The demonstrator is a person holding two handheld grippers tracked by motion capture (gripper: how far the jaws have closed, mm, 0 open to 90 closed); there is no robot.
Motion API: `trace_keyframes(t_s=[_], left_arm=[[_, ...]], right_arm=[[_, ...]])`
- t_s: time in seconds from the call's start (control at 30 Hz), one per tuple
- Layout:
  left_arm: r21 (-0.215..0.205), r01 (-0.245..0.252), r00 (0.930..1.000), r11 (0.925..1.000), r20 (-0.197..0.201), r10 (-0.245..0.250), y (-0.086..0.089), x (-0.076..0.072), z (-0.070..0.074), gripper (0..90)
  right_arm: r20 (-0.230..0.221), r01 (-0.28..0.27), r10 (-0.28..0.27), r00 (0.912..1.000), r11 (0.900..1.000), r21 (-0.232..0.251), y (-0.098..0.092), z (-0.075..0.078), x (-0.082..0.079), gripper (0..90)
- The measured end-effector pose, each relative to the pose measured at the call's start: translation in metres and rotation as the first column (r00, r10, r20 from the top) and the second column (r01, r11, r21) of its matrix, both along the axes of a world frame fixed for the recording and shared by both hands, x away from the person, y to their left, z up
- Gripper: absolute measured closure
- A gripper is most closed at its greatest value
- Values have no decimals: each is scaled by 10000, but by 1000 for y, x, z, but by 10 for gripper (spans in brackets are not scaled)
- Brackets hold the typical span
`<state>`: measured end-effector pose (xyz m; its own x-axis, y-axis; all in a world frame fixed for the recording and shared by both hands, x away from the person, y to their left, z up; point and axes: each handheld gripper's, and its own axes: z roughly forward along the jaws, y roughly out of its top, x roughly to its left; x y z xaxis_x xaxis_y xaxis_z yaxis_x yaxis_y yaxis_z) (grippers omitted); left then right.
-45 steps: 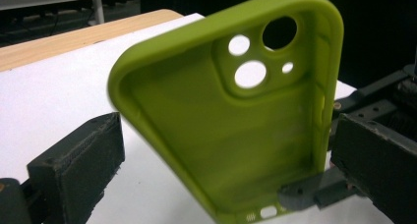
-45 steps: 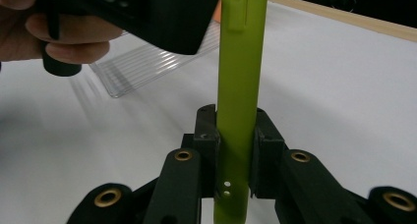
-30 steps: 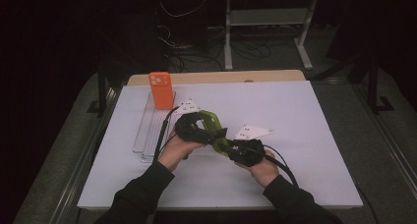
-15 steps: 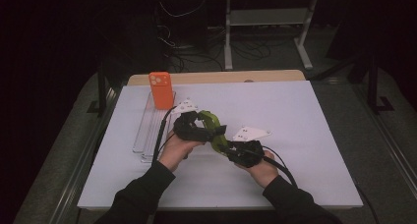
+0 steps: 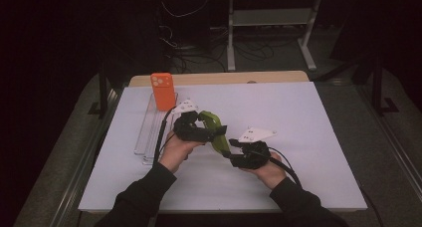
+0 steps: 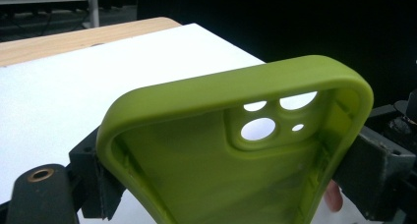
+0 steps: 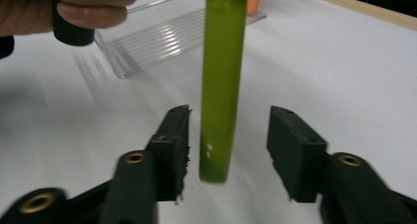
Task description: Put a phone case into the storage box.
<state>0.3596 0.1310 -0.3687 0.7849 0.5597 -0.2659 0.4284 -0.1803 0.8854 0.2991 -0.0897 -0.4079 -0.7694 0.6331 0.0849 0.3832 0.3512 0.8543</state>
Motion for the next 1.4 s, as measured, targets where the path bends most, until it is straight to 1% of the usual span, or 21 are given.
trace_keyframes(t_s=[0.03, 0.1, 0.2, 0.3, 0.33, 0.4, 0.5, 0.53, 0.57, 0.67, 0.7, 0.8, 0.87, 0.97, 1.03, 1.1, 1.13, 1.17, 1.23, 1.33, 1.4], left_arm=[[92, 43, 9999, 9999, 113, -44, 1, 1, 0, 123], [16, -78, 10000, 10000, -12, 78, 1, 1, 0, 124], [178, -139, 9999, 9997, 79, 138, 2, 1, 2, 124], [269, -150, 9999, 9995, 65, 149, 2, 1, 3, 124], [421, -134, 9999, 9990, 91, 131, 3, 2, 4, 125], [485, -198, 9996, 9986, 196, 188, 3, 3, 6, 124], [611, -287, 9994, 9977, 231, 273, 5, 5, 10, 125], [570, -338, 9991, 9978, 289, 322, 5, 6, 12, 125], [652, -332, 9991, 9973, 270, 315, 6, 6, 14, 125], [646, -393, 9985, 9971, 412, 366, 7, 10, 20, 125], [646, -451, 9983, 9969, 396, 426, 8, 11, 22, 125], [756, -525, 9975, 9958, 503, 487, 11, 15, 30, 125], [746, -554, 9972, 9957, 552, 514, 13, 16, 34, 125], [773, -581, 9967, 9953, 608, 535, 15, 19, 41, 125], [781, -627, 9962, 9950, 648, 577, 17, 22, 45, 126], [717, -711, 9956, 9949, 666, 663, 20, 24, 50, 126], [719, -794, 9943, 9942, 765, 739, 22, 27, 54, 126], [720, -835, 9938, 9939, 798, 777, 23, 27, 56, 126], [755, -923, 9926, 9929, 864, 857, 25, 29, 60, 126], [847, -1150, 9893, 9897, 998, 1064, 32, 33, 65, 126], [907, -1368, 9858, 9864, 1101, 1266, 37, 35, 68, 126]], right_arm=[[-62, 46, -46, 10000, 10000, -11, -1, 0, 0, 450], [-104, -4, 2, 9999, 9999, -152, -6, 0, 1, 375], [-261, 203, -212, 9994, 9993, -313, -10, 0, 3, 269], [-687, 320, -352, 9970, 9984, -467, -17, -1, 5, 167], [-756, 370, -407, 9963, 9981, -490, -19, -1, 5, 141], [-714, 499, -535, 9960, 9974, -522, -24, -2, 6, 123], [-570, 765, -807, 9951, 9945, -722, -33, -5, 5, 40], [-642, 761, -809, 9947, 9943, -744, -36, -6, 5, 16], [-720, 711, -773, 9944, 9938, -853, -41, -8, 5, 3], [-709, 773, -838, 9940, 9930, -890, -53, -11, 3, 0], [-595, 784, -842, 9947, 9926, -931, -59, -12, 3, 0], [-547, 949, -1003, 9935, 9911, -929, -71, -14, 1, 0], [-571, 1169, -1216, 9909, 9899, -802, -80, -15, 1, 0], [-490, 1389, -1432, 9885, 9870, -809, -89, -15, 0, 0], [-430, 1464, -1501, 9877, 9861, -787, -94, -15, -1, 0], [-388, 1479, -1519, 9876, 9847, -924, -97, -16, -3, 0], [-421, 1539, -1583, 9865, 9838, -915, -98, -17, -4, 0], [-314, 1558, -1598, 9867, 9823, -1045, -101, -18, -5, 0], [-385, 1552, -1604, 9863, 9815, -1122, -102, -19, -7, 0], [-316, 1561, -1606, 9865, 9812, -1131, -105, -19, -10, 0], [-376, 1496, -1547, 9873, 9822, -1133, -107, -20, -12, 0]])
